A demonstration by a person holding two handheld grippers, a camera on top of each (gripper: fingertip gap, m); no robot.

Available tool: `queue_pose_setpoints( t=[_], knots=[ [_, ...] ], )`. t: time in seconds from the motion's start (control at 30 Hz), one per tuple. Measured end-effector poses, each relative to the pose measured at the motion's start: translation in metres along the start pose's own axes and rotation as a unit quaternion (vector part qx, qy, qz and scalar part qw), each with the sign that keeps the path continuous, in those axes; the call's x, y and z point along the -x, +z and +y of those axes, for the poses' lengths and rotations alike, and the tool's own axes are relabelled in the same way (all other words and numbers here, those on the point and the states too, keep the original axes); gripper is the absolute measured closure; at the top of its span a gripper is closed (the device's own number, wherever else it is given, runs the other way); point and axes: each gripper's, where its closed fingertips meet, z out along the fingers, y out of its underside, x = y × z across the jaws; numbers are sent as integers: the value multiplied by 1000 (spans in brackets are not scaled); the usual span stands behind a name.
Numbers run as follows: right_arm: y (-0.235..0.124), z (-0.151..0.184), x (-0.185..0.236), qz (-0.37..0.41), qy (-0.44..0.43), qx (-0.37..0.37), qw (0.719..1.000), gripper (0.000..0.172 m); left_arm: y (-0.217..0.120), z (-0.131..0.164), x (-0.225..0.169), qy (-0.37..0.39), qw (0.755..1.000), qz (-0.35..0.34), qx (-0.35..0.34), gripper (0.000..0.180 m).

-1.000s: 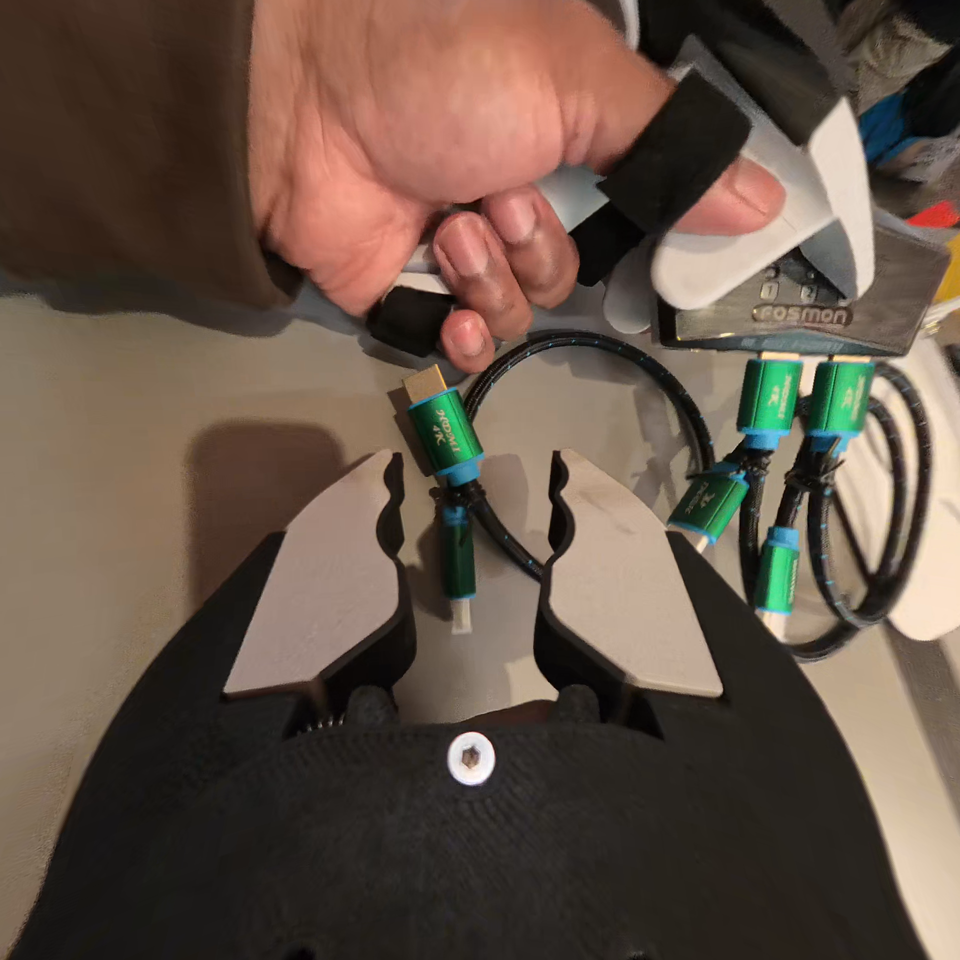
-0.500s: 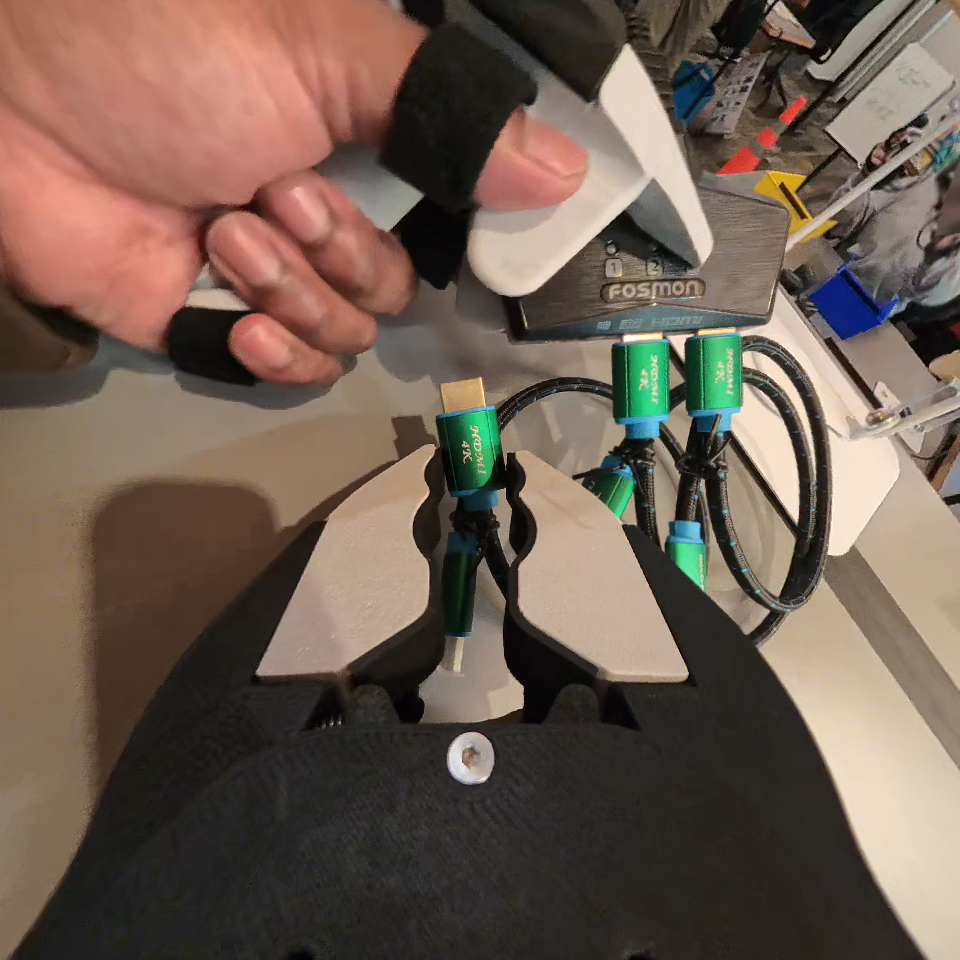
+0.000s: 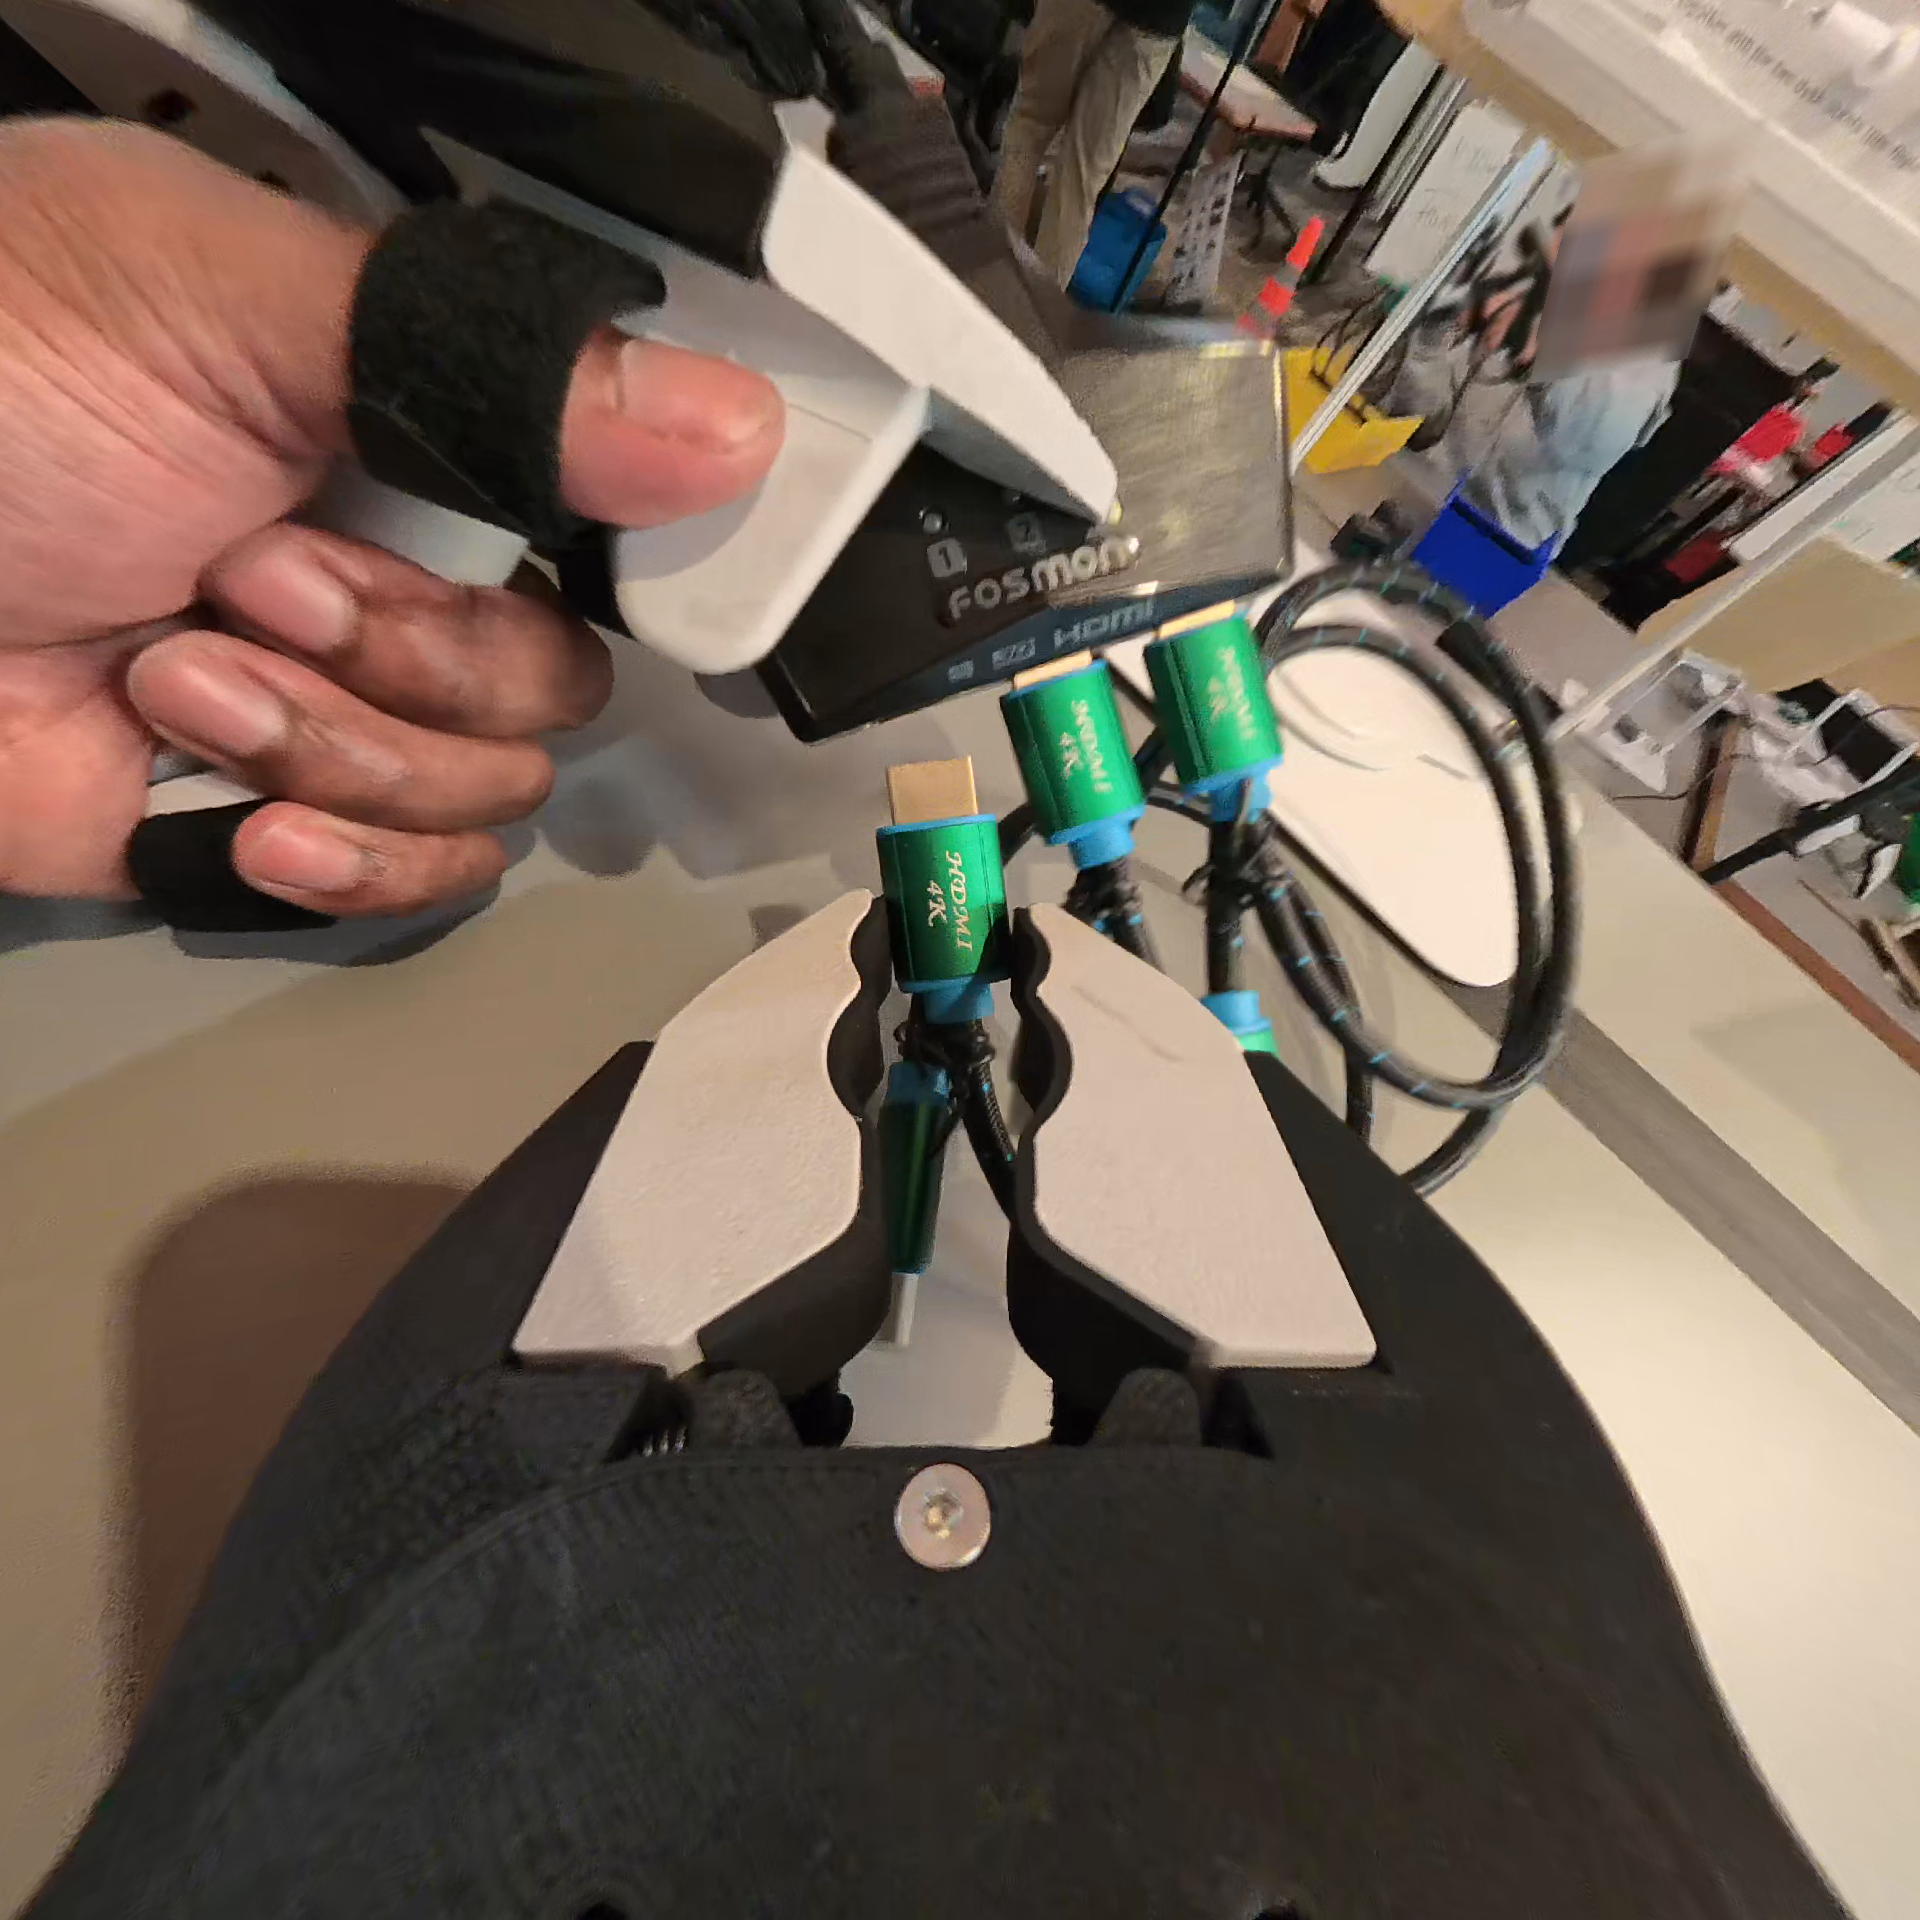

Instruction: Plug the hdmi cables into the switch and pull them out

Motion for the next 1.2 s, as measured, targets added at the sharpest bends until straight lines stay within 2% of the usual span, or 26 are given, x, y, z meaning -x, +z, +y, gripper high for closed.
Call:
queue_pose_setpoints(
  t=[0.07,0.2,0.33,0.47,0.77,0.97,1.2],
  knots=[
    [-3,-4,1,10,-25,-12,1000,150,1,0,1,13,1000,-12,-3,159],
    [0,-8,28,-30,-62,-13,998,150,0,-4,-4,28,999,-6,-27,159],
    [3,-9,41,-49,-84,-10,995,150,4,3,-9,35,999,5,-6,158],
    [2,-9,33,-63,-49,-17,997,149,7,10,-15,42,999,27,17,158],
    [-4,-11,30,-100,-36,-39,994,149,1,4,-19,14,998,58,3,158],
    [-4,-8,23,-68,-48,-34,996,150,-3,-2,-16,6,998,54,-19,159],
    [-5,-7,3,-68,4,-41,997,150,-1,0,-16,11,999,51,-12,159]
  ],
)
